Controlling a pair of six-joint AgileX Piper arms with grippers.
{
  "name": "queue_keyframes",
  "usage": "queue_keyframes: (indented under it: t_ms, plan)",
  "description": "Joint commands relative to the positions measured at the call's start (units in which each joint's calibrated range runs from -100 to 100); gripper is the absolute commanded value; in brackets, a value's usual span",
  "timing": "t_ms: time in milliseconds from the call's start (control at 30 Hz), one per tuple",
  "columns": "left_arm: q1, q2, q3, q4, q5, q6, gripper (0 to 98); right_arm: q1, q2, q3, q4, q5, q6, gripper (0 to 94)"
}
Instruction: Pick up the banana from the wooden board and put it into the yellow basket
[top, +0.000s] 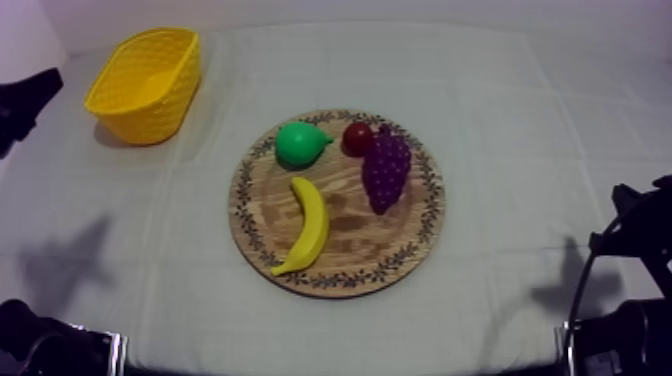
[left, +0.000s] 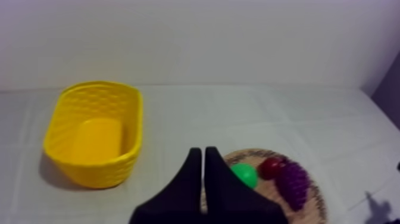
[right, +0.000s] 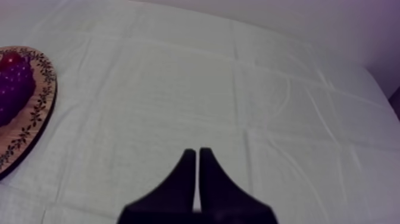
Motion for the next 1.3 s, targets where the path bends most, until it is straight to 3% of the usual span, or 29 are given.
queue_keyframes:
  t_ms: [0, 133, 367, 633, 800, 933, 1100, 1267]
  plan:
    - [2.27, 4.86, -4.78, -0.01, 0.12, 2.09, 0.1, 0.0, -0.02, 0.02, 0.01, 0.0, 0.0, 0.3]
    - [5.8, 10.1, -9.37, -0.62, 0.3, 4.88, 0.1, 0.0, -0.02, 0.02, 0.01, 0.0, -0.01, 0.3]
    - [12.68, 18.09, -16.07, -3.71, 0.75, 10.88, 0.1, 0.0, -0.02, 0.02, 0.01, 0.0, -0.01, 0.3]
    - [17.83, 26.81, -22.14, -5.28, 6.27, 15.37, 0.1, 0.0, -0.02, 0.02, 0.01, 0.0, -0.01, 0.3]
    - [21.46, 30.82, -21.88, -7.69, 8.48, 19.76, 0.1, 0.0, -0.02, 0.02, 0.01, 0.0, -0.01, 0.3]
    - [23.8, 33.79, -20.35, -8.47, 10.24, 22.23, 0.2, 0.0, -0.02, 0.02, 0.01, 0.0, -0.01, 0.3]
    - [25.9, 36.93, -17.51, -8.74, 10.83, 23.77, 0.3, 0.0, -0.02, 0.02, 0.01, 0.0, -0.01, 0.3]
    - [26.84, 39.64, -15.91, -9.42, 10.99, 21.9, 0.5, 0.0, -0.02, 0.02, 0.01, 0.0, -0.01, 0.3]
